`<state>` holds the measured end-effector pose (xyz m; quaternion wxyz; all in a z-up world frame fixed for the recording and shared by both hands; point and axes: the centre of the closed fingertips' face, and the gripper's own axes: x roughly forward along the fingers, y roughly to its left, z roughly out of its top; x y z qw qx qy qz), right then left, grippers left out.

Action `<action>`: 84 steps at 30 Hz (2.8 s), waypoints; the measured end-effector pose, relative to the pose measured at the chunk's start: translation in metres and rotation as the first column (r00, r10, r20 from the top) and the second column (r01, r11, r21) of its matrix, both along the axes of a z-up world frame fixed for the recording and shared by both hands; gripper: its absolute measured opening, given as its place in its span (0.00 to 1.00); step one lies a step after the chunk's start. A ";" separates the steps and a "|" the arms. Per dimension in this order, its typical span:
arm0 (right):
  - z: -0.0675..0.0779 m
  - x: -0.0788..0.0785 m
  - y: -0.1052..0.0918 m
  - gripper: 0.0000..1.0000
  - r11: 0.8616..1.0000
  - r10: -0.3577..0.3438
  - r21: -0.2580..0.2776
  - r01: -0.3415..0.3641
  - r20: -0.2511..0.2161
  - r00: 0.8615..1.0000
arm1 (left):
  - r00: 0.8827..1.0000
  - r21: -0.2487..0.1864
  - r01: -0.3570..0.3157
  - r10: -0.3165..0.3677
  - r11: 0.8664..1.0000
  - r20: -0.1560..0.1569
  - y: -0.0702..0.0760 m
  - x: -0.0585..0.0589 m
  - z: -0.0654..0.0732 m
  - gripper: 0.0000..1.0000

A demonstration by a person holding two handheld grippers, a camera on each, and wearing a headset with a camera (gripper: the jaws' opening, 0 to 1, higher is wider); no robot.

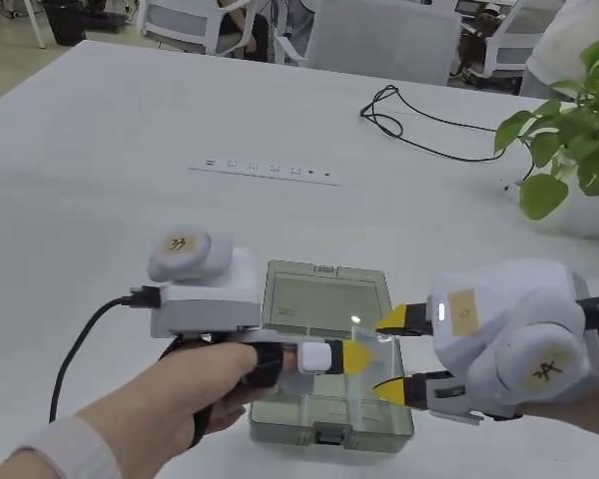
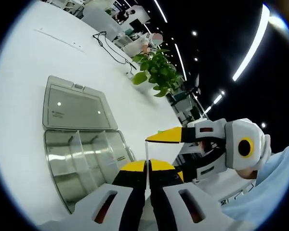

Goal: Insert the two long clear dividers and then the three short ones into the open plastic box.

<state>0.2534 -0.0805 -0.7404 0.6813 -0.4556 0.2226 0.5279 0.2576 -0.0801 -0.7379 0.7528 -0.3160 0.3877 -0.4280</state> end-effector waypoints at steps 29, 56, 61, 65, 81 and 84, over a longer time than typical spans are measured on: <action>0.032 0.000 -0.002 0.32 0.983 -0.034 0.163 0.087 -0.303 0.952 | 0.929 0.000 0.199 -0.189 0.980 0.317 0.005 -0.015 0.019 0.00; 0.036 -0.038 0.005 0.08 0.995 0.078 0.096 -0.032 -0.523 0.849 | 0.690 0.156 0.389 -0.399 0.908 0.604 0.006 -0.045 0.027 0.00; 0.035 -0.042 0.006 0.07 0.995 0.085 0.088 -0.044 -0.534 0.841 | 0.678 0.161 0.401 -0.411 0.902 0.610 0.004 -0.049 0.026 0.00; 0.032 -0.045 0.005 0.04 0.995 0.092 0.073 -0.063 -0.536 0.839 | 0.672 0.157 0.405 -0.410 0.901 0.616 0.004 -0.049 0.027 0.00; 0.027 -0.050 0.005 0.02 0.998 0.062 0.025 -0.058 -0.562 0.825 | 0.659 0.185 0.408 -0.429 0.894 0.618 0.003 -0.053 0.023 0.00; 0.026 -0.048 0.006 0.02 0.998 0.060 0.021 -0.058 -0.552 0.831 | 0.659 0.202 0.391 -0.427 0.898 0.619 0.004 -0.050 0.021 0.00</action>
